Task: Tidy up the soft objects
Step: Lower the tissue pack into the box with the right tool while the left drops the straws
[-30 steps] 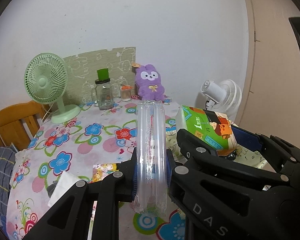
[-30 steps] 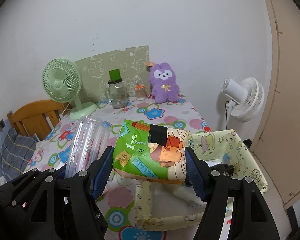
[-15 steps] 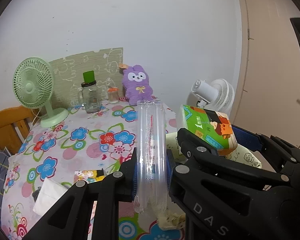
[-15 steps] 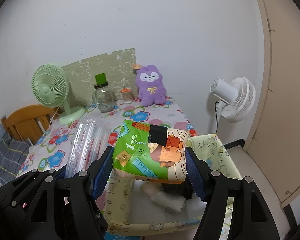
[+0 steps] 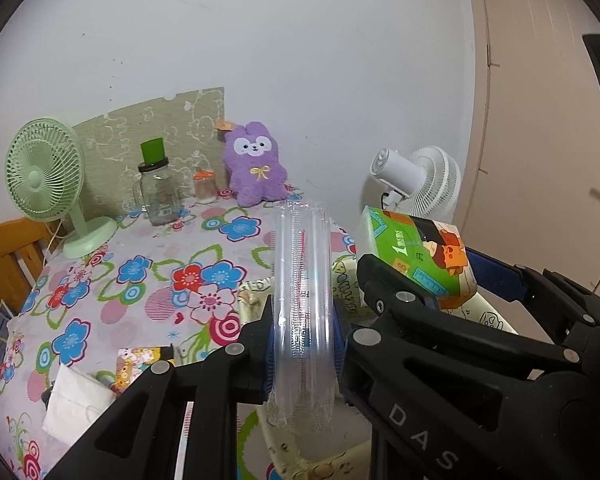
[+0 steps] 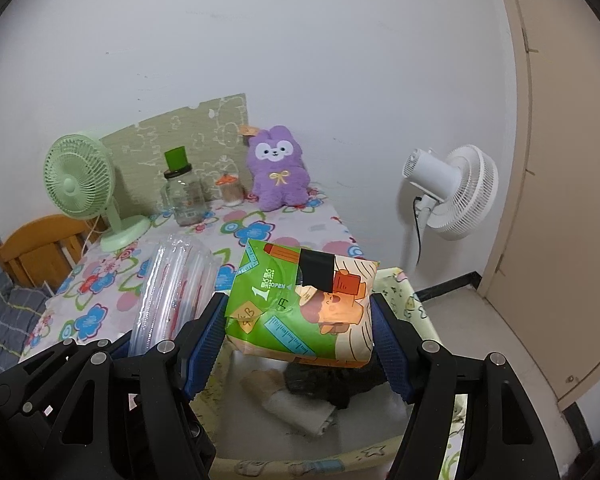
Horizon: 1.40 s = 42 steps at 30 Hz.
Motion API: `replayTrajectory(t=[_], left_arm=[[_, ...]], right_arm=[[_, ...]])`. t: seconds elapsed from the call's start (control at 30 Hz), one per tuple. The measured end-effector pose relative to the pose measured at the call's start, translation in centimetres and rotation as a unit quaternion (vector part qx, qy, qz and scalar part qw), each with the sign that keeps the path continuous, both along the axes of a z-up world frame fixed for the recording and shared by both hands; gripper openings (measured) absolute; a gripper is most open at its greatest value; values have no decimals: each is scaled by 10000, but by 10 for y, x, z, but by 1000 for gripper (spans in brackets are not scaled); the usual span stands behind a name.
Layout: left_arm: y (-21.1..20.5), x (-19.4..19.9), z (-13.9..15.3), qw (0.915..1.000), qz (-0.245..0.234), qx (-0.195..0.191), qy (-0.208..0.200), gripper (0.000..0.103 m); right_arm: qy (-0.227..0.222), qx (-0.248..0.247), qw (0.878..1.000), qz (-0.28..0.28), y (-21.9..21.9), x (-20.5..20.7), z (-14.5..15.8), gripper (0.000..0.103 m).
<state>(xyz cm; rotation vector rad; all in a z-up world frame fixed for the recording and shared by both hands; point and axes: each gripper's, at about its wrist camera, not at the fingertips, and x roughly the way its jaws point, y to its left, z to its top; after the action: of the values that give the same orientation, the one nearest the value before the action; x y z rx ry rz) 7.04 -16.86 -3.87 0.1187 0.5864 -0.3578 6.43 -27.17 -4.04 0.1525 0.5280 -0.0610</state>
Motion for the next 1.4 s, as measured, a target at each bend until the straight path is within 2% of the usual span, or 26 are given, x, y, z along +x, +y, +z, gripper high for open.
replayTrajectory(t=[0.57,0.63,0.97,1.13,1.3,1.4], left_arm=[[-27,24,-23,9992,-119,266,287,28],[-27,27,-25,9989,-114,301,341,37],[-21,32,-28,9978,71,441,498,50],[-19,32,-27,9977,99,420,513,61],[-16,27,-23,9983,-17,288,508,73],[-13,23,-19,9988,-2,243,436,80]], right_arm=[[373,191,9991,-74,-27,28,-29,73],[399,177,9990,-71,-26,31,-32,73],[485,289,9983,147,-20,39,-38,73],[422,224,9988,132,-18,38,-36,74],[324,235,9991,163,-16,33,-31,88],[284,313,9989,205,-14,29,-28,89]])
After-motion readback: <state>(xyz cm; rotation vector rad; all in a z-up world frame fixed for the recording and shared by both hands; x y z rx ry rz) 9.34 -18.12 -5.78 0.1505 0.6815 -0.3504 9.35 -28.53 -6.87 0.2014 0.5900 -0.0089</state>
